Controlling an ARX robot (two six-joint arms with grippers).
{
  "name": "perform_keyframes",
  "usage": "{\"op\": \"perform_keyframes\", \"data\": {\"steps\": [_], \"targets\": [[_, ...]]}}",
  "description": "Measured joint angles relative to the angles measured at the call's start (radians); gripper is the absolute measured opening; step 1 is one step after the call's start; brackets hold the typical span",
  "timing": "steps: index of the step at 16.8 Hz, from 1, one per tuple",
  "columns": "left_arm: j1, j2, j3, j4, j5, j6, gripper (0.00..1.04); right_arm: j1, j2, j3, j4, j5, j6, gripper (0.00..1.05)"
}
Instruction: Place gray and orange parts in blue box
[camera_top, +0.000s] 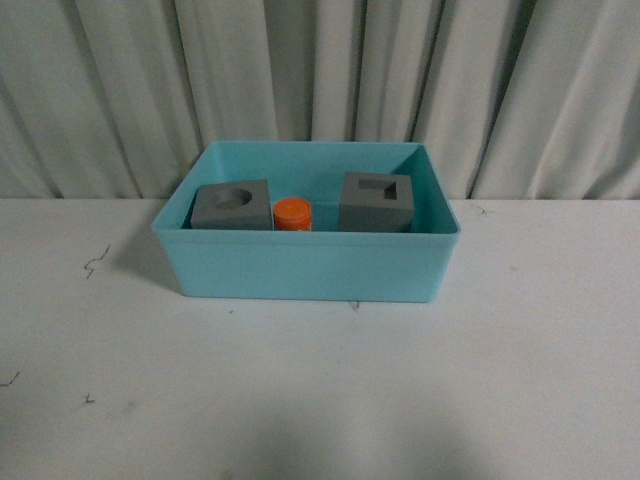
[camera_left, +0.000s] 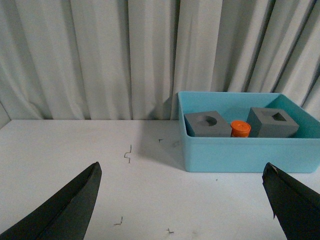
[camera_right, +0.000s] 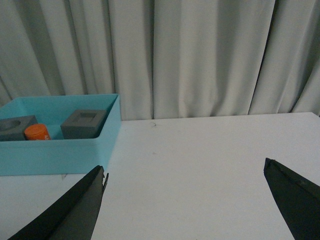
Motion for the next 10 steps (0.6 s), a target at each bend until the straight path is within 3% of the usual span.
{"op": "perform_keyframes", "data": {"steps": [10], "targets": [[0.0, 0.0, 0.0, 0.0, 0.0, 0.0, 0.98, 0.0, 0.0, 0.0, 0.0, 0.0, 0.0, 0.98]]}}
